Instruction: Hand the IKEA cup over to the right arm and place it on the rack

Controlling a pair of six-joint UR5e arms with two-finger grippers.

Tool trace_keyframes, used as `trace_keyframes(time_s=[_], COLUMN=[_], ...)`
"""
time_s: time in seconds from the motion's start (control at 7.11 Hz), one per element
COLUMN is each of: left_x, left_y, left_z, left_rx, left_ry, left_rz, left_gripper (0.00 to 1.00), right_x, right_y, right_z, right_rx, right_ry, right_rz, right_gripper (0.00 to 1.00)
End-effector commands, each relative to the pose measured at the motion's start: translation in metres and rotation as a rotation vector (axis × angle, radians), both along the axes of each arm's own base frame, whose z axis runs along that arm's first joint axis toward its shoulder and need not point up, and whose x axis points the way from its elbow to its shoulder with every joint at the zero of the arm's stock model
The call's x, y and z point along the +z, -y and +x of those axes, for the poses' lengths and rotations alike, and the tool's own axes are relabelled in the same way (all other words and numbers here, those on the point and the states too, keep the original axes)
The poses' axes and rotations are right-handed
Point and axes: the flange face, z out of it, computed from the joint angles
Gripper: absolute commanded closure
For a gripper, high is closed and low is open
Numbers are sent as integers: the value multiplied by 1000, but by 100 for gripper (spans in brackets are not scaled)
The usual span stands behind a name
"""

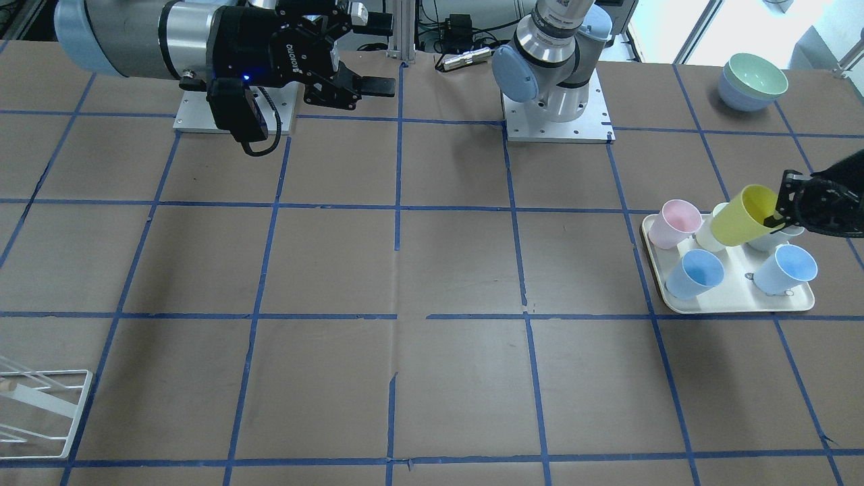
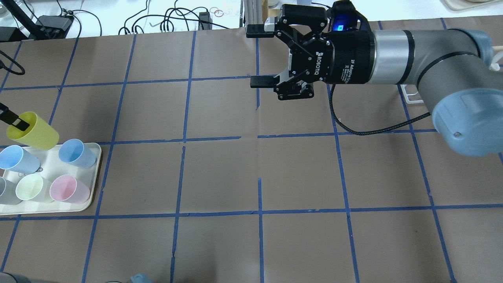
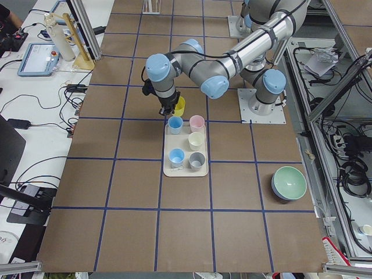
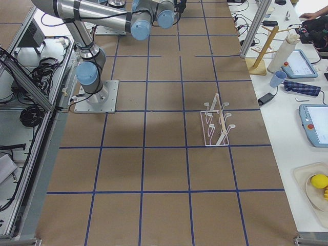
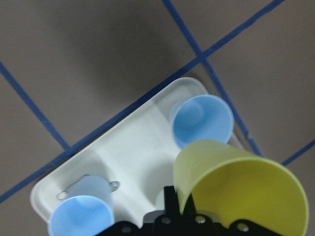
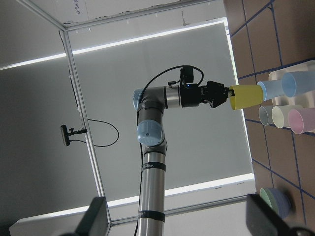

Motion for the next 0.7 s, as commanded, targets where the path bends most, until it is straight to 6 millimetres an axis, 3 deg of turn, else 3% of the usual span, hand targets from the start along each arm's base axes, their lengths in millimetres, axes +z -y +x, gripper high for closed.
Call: trace_keyframes(time_s=[0.0, 0.28, 0.42, 0.56], left_x=[31, 57, 59, 56], left_y=[-18, -19, -25, -30], left_z=[-65, -142, -184, -208], left_rx=[222, 415, 448, 483], left_ry=[-259, -451, -565, -685], left_rz=[56, 113, 166, 184], left_gripper=[100, 100, 100, 100], right_x=[-3, -17, -16, -16], right_y=[1, 11, 13, 13], right_z=[1, 1, 0, 0], right_rx=[3, 1, -1, -1], right_ry=[3, 10, 12, 12], right_rz=[14, 35, 19, 15], right_gripper=[0, 0, 0, 0])
